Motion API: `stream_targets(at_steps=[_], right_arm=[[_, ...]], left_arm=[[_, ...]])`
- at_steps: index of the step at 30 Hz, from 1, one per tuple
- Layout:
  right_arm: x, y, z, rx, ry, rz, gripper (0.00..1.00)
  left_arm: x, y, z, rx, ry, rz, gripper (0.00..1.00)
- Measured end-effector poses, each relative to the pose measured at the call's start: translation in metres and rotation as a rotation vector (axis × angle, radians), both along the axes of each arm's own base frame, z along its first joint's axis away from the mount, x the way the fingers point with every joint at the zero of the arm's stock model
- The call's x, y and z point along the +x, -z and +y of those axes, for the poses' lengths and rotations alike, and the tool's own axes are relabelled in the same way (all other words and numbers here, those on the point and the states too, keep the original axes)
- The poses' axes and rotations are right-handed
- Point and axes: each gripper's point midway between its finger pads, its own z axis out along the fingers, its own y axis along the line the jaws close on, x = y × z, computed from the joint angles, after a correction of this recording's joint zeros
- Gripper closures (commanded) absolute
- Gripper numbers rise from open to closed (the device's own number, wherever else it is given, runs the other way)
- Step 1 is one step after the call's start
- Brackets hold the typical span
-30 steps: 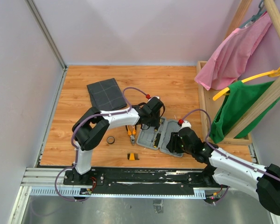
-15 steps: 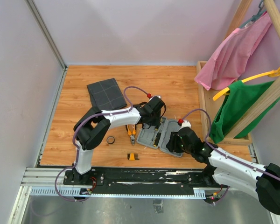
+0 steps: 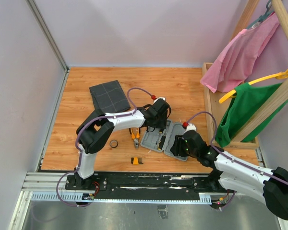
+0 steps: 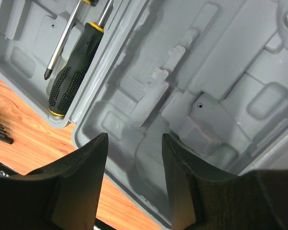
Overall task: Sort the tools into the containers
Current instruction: Place the screwdriver in the storage box, then adjust the screwdriver in the storage box.
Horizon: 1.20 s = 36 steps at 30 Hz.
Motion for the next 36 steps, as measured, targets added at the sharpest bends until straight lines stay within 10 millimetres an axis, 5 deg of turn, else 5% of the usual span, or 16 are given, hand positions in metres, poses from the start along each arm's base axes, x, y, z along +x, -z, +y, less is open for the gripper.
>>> stream_targets(at_steps=[6,17,26,36], right_arm=[[-0.004,-0.002,-0.004,-0.021,-0.015,0.013,0.47],[0.019,-0.050,0.001,-0.020,0.014,-0.082,0.41],[0.066,-0.086,0.021,-0.045,0.071,-0.108,0.49],[0.117,-0.065,0.038,-0.125,0.124,-0.011,0.62]], left_arm=[[0.001,-0.013,-0.001,-0.017,0.015,-0.027,0.47],[-0.016,-0.099,0.023,-0.179,0.048,-0.209,0.49],[-0.053,-0.062,0.064,-0.144,0.060,-0.164,0.55],[-0.070,-0.051,0.065,-0.202,0.066,-0.130,0.58]])
